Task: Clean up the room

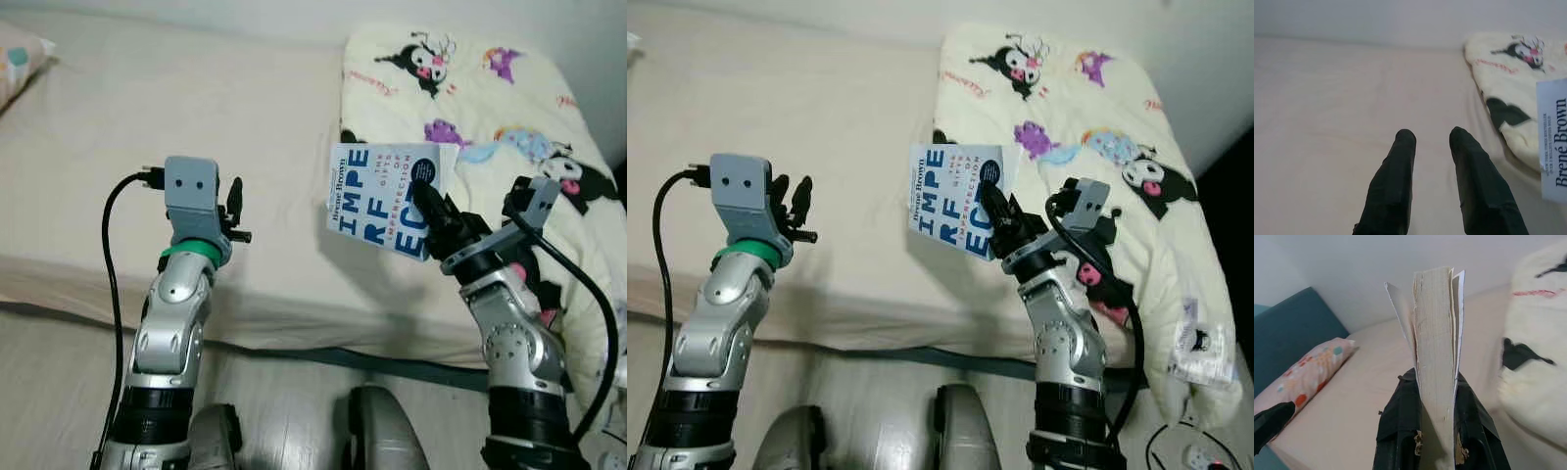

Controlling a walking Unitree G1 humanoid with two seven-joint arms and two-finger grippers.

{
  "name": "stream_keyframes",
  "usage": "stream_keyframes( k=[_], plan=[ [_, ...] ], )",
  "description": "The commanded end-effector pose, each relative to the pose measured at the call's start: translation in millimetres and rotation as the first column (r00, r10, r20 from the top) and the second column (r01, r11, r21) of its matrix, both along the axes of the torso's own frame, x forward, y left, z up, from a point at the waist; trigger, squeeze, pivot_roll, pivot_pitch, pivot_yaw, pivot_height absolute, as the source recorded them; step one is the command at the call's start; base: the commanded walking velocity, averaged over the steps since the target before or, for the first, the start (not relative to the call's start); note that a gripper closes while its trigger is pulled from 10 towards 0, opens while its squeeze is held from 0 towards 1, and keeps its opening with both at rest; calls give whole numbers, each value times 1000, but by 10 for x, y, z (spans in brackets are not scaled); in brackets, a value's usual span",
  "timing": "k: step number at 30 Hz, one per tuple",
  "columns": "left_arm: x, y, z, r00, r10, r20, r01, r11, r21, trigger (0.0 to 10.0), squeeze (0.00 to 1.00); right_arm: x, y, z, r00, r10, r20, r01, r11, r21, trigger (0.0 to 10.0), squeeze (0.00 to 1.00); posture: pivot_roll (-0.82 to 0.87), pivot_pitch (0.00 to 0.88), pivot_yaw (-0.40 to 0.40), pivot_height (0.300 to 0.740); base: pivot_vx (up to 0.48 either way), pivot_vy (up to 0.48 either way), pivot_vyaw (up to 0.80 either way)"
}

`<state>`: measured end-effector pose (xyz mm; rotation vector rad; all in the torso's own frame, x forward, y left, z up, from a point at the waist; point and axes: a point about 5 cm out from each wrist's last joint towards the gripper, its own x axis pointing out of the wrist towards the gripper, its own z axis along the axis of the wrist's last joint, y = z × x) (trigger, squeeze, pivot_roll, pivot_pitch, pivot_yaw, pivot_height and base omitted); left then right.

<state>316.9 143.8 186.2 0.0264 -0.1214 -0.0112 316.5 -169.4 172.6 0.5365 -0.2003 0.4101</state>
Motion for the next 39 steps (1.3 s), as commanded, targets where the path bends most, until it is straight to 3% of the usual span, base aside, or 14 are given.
stream_keyframes(
  k=[1,14,39],
  plan=[
    [0,-25,49,1000,-15,27,15,1000,-7,10000,0,4,12,32,1000,7,20,-7,1000,5,10000,0,-41,20,-44,681,0,0,0],
    [25,-120,69,999,-39,35,40,999,-14,10000,0,20,3,45,1000,5,22,-5,1000,4,10000,0,-45,10,-41,740,0,0,0],
    [26,-174,85,995,-84,52,82,996,22,10000,0,41,72,4,1000,12,21,-12,1000,-1,10000,0,-37,0,-26,740,0,0,0]
  ],
)
